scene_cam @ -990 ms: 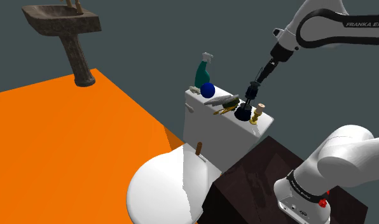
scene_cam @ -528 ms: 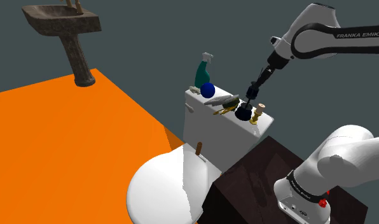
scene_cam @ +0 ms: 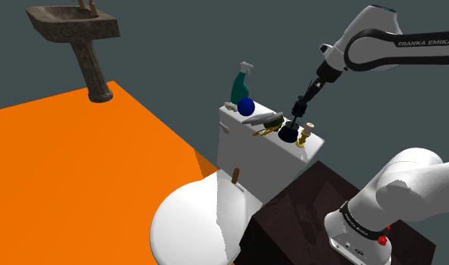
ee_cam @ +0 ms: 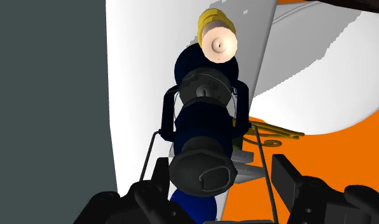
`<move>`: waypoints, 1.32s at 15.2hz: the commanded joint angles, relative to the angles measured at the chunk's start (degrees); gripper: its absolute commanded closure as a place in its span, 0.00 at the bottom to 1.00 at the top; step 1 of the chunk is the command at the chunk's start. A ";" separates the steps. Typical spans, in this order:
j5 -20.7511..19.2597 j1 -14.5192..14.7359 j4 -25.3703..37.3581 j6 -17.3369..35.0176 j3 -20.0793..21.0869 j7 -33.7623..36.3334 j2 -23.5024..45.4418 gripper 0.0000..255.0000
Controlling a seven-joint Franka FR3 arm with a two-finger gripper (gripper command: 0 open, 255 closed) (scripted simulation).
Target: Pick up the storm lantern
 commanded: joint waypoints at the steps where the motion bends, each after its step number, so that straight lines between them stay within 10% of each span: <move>1: -0.02 -0.03 -0.26 -0.12 -0.05 -0.01 0.07 1.00; 20: 1.06 0.65 10.76 -11.83 1.67 0.72 -0.65 1.00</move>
